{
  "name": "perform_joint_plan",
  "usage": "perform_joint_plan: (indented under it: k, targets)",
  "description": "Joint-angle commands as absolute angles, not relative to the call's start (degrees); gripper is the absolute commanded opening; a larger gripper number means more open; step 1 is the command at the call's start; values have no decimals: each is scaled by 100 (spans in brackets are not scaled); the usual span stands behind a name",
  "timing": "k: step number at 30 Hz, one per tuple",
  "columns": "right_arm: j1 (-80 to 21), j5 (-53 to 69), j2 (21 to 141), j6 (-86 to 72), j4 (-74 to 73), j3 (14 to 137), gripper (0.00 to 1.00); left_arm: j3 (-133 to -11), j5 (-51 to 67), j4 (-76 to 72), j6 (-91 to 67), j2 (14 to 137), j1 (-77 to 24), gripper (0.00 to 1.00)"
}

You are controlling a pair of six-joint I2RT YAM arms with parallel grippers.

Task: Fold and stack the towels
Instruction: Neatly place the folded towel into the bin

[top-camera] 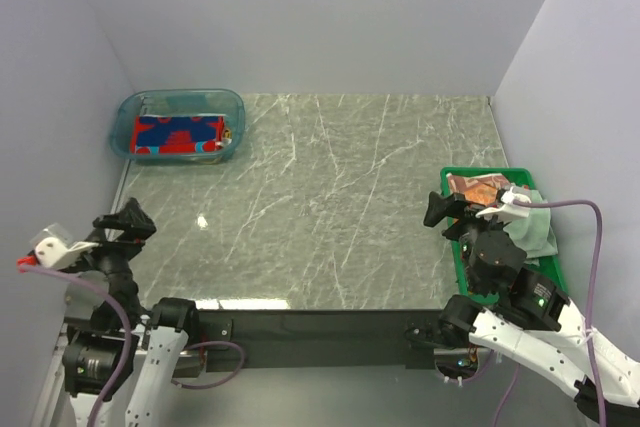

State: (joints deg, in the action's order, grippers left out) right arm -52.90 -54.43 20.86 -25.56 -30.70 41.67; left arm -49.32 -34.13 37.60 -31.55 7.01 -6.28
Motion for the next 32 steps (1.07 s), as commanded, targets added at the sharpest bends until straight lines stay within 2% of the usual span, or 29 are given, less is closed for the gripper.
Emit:
perform_joint_plan:
  k: [1,6,32]
  targets:
    - [-5300,-5660,2021,-2575,-2970,4008,100,-4518,-3779,3762,-3436,370,-756,99]
    - [-5300,-5827,2127,-2856,-3348,4087,100,-4386,-3955,3691,-3472,27,-817,99]
    - [-5300,-5819,1872,-2646,-3024,3929,100,-4298,-4034,3727,-3533,299,-993,99]
